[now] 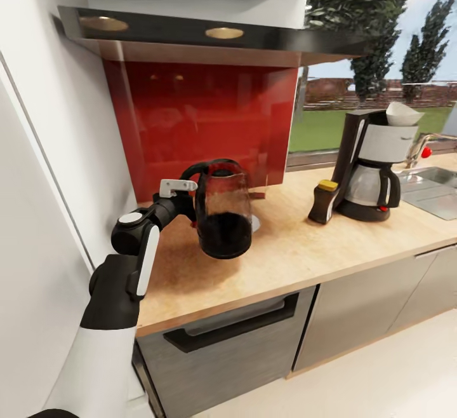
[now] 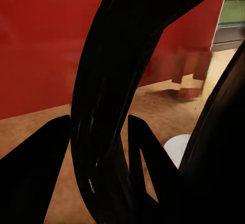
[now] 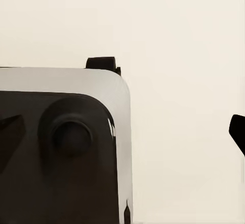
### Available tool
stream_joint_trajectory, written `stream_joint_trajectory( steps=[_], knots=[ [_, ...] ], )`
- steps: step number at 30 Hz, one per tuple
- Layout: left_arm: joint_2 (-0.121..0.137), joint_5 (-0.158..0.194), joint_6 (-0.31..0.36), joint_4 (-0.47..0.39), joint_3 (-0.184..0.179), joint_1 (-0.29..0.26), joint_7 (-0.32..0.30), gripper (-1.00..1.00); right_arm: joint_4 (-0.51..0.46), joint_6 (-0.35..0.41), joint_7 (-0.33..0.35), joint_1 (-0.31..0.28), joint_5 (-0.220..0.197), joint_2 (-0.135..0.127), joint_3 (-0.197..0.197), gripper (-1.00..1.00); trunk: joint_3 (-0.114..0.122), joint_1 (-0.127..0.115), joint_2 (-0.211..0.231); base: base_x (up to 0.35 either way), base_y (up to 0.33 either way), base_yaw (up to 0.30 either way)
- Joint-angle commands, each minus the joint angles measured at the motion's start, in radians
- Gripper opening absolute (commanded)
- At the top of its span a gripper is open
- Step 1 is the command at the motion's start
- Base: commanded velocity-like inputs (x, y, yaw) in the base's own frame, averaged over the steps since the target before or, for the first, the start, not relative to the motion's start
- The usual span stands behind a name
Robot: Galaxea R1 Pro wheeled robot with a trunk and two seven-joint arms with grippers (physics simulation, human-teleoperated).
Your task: Set up a coffee station on the kitchen countertop: keep the coffee maker on the countertop, move the bottle of coffee from the kitchen shelf to the counter next to the coffee maker, place a paper coffee filter on top of the coffee maker, put the saucer next to the coffee maker with the coffee cup on the saucer, and place the electric kettle next to the coffee maker.
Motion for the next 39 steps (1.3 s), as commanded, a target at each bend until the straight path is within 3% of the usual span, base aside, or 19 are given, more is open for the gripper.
stream_joint_trajectory(
  steps=[1, 21, 39],
  knots=[
    [-0.001, -0.008, 0.004, -0.001, 0.0, -0.001, -0.008, -1.0, 0.001, -0.003, 0.005, -0.001, -0.007, 0.0, 0.001, 1.0, -0.001, 0.0, -0.001, -0.181, -0.192, 0.0],
    [-0.001, -0.007, 0.004, -0.001, -0.002, -0.001, -0.008, -1.0, 0.001, -0.003, 0.005, -0.001, -0.008, 0.0, 0.001, 1.0, -0.001, 0.0, -0.001, -0.025, -0.032, -0.221],
    [-0.001, -0.007, 0.003, -0.001, -0.003, -0.001, -0.008, -1.0, 0.001, -0.003, 0.005, -0.001, -0.009, 0.0, 0.001, 1.0, -0.001, 0.0, -0.001, -0.127, -0.153, -0.157]
  ],
)
